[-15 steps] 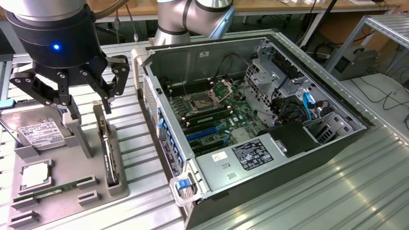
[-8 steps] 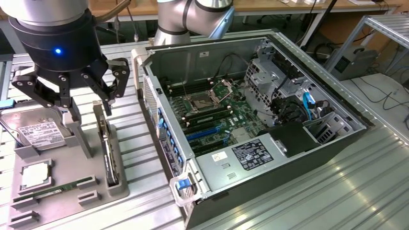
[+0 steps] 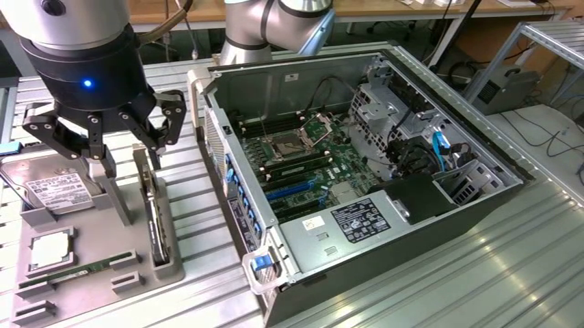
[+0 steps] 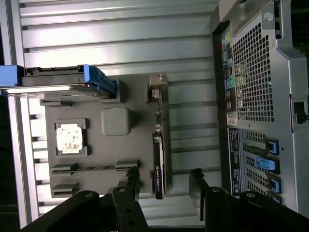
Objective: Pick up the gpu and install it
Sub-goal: 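Pick up the gpu and move the gpu toward the slot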
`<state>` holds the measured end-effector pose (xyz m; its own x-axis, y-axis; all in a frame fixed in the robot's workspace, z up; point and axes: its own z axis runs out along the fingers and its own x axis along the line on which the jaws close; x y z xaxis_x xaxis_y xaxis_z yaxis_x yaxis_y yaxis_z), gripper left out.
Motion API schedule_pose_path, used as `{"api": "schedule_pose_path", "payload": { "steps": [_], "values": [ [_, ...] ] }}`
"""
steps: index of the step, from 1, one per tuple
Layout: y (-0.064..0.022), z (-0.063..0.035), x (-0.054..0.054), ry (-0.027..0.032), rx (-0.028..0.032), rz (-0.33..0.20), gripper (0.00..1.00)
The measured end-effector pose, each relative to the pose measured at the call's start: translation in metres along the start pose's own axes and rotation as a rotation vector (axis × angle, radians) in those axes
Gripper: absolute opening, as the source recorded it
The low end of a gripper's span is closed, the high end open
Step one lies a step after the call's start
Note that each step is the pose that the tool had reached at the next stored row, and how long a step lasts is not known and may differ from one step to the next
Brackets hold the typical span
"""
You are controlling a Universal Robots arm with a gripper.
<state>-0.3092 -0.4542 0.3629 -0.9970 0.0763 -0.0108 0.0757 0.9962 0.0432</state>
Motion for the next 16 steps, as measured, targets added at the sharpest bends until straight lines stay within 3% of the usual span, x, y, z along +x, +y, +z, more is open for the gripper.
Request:
{"api": "schedule_pose_path", "payload": {
  "steps": [16],
  "values": [
    [-0.0005,0.0109,0.000,-0.0002,-0.0002,0.000,0.54]
  ]
}}
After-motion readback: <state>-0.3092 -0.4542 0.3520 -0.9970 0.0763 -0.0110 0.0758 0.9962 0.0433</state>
